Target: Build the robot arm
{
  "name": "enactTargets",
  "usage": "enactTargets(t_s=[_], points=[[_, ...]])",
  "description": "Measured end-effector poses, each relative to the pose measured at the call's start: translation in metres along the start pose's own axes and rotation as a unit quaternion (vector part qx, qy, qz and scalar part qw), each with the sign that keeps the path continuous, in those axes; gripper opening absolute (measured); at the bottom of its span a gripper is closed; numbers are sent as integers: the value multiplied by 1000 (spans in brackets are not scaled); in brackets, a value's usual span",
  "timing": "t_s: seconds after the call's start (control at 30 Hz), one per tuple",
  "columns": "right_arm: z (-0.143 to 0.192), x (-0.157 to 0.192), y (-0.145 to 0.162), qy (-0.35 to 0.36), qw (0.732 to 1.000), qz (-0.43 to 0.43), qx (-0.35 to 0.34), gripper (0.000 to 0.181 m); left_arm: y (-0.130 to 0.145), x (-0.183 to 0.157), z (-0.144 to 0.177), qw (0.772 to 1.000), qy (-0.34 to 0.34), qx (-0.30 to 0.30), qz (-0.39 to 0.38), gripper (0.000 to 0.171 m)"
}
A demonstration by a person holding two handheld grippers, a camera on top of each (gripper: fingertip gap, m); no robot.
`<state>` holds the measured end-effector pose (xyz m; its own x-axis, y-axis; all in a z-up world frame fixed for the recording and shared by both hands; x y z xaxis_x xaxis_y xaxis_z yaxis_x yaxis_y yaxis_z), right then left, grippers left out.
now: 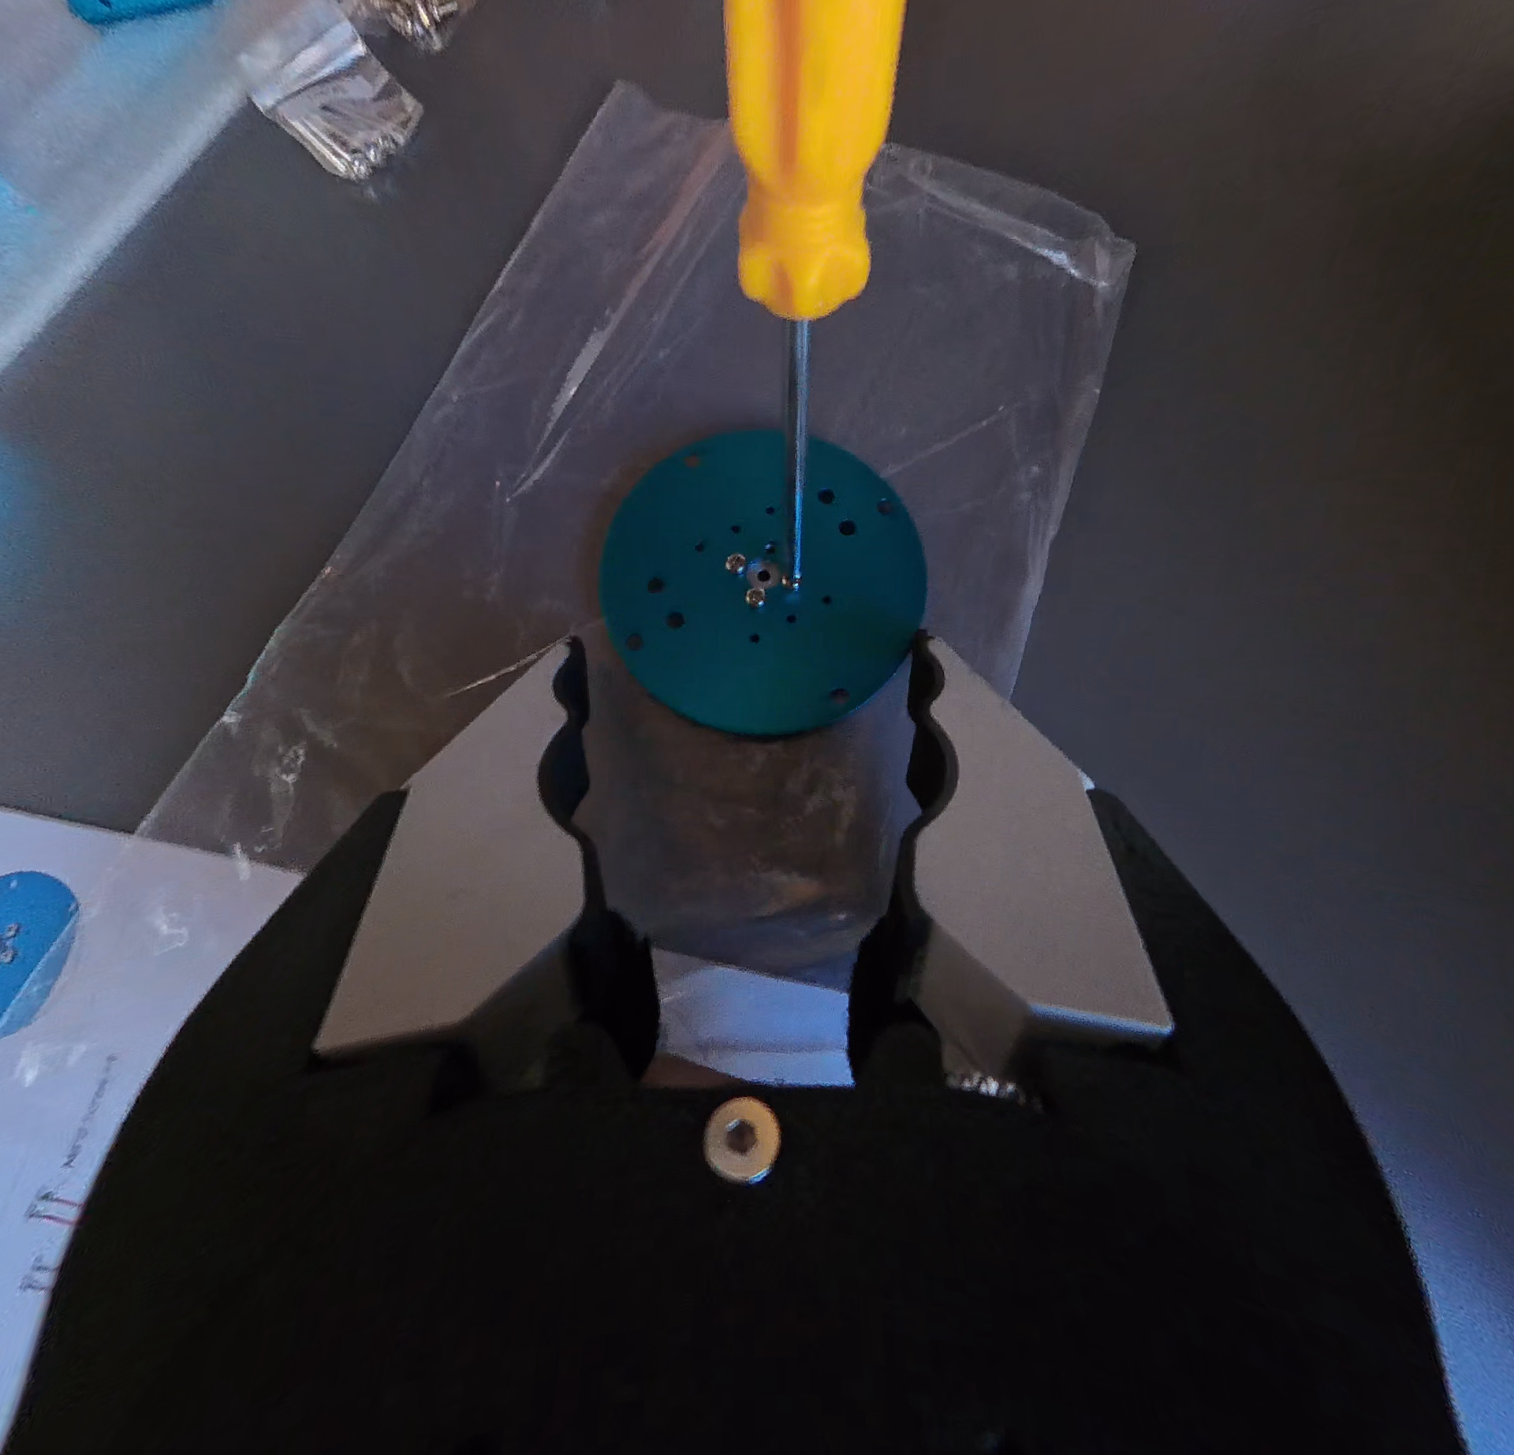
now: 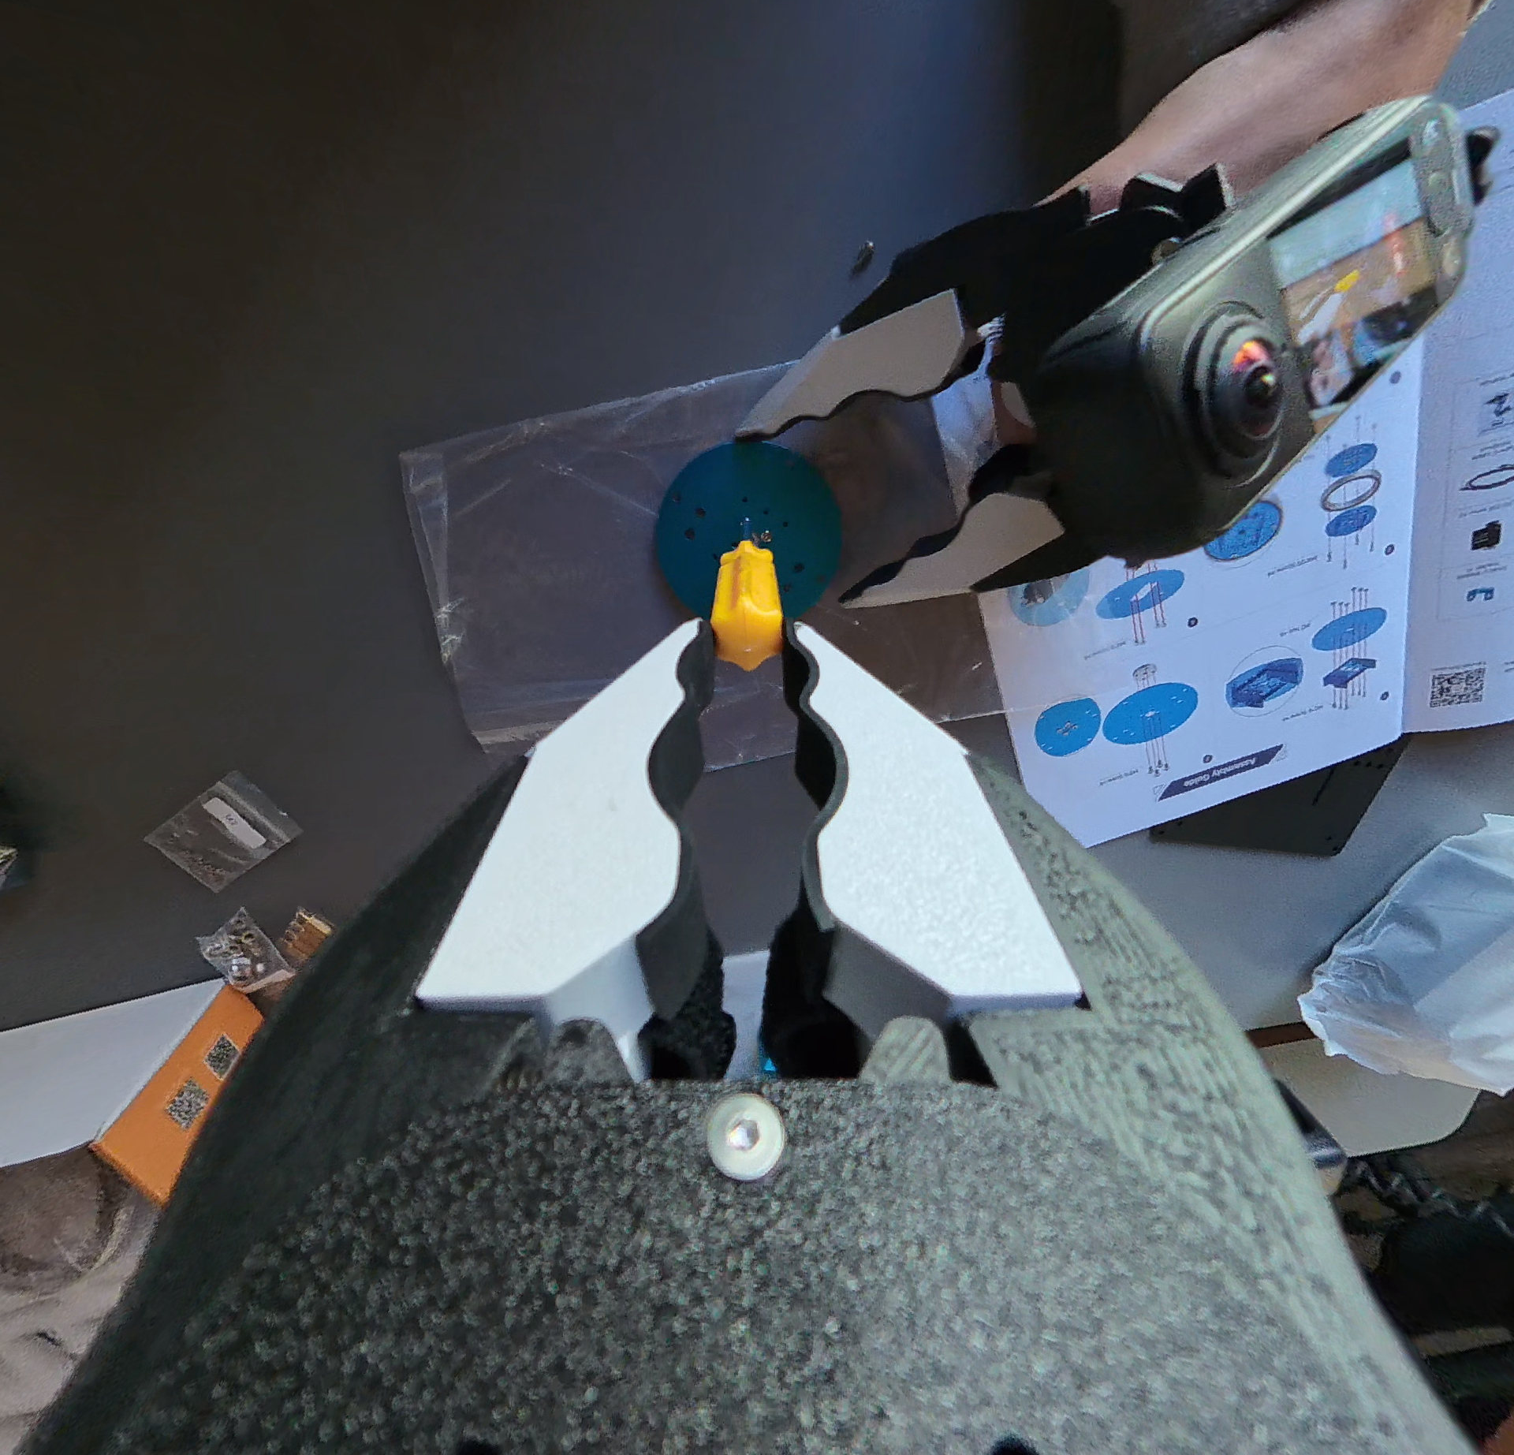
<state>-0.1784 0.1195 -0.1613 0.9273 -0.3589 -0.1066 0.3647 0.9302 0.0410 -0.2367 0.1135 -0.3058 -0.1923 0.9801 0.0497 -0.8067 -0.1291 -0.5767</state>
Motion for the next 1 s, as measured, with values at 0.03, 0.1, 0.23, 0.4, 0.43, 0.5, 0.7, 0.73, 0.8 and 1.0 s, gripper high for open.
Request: enactTargets(t_s=[0.03, 0.1, 0.23, 0.4, 0.43, 0.5, 0.7, 0.73, 0.8, 1.0], points=[[0, 0, 1, -1, 1000, -6, 0, 16, -1, 0, -1, 1000, 4, 2, 2, 79], [0, -1, 2, -5, 1000, -23, -1, 16, -1, -2, -2, 1000, 14, 5, 6, 73], [-1, -5, 1, -26, 996, -89, -4, 16, -1, -2, -3, 1000, 16, 5, 8, 73], [0, -12, -8, -47, 966, -252, 5, 16, -1, -2, -3, 1000, 16, 5, 13, 73], [-1, -13, -10, -42, 958, -284, 7, 16, -1, -2, -3, 1000, 15, 5, 13, 73], [0, -11, -13, -31, 934, -354, 14, 16, -1, -3, -3, 1000, 12, 4, 14, 73], [-1, -12, -18, 5, 824, -567, -9, 16, -2, -3, -3, 1000, 8, 3, 17, 73], [-2, -12, -19, 9, 802, -597, -14, 16, -2, -3, -3, 1000, 6, 2, 16, 73], [-2, -13, -19, 33, 765, -643, -20, 16, -2, -4, -3, 1000, 4, 2, 15, 73], [-4, -8, -20, 117, 656, -743, -64, 16, -2, -5, -3, 1000, 3, 1, 17, 70]])
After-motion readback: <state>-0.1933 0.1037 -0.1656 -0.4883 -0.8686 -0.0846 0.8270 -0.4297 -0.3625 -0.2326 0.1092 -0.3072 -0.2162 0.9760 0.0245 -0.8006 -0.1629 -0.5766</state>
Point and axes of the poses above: each gripper's, where its closed fingertips meet, z back along the fingers, y out of its underside, x = y × z across the jaws, the point moved 4 cm from there along z, back along the fingers, and after that the axes turned 13 degrees about x, right-handed, at the moved point
